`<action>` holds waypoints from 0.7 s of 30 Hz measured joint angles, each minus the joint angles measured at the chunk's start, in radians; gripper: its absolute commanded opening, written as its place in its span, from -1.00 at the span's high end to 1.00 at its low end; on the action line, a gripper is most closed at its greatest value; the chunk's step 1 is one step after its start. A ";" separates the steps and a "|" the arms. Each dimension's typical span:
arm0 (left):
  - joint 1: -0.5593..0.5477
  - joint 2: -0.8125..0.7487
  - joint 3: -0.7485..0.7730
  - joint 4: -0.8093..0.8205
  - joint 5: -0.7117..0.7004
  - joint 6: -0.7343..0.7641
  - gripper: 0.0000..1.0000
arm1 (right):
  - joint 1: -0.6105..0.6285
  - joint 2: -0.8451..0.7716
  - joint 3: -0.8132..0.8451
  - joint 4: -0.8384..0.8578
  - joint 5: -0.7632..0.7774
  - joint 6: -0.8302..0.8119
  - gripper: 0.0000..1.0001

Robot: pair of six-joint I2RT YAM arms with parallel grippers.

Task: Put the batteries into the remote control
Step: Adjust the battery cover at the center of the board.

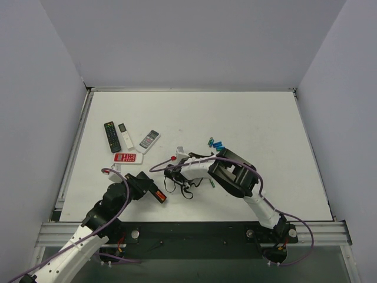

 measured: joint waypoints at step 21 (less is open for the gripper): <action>0.001 -0.037 0.000 -0.024 -0.009 -0.002 1.00 | 0.076 -0.063 0.013 -0.016 -0.280 0.018 0.59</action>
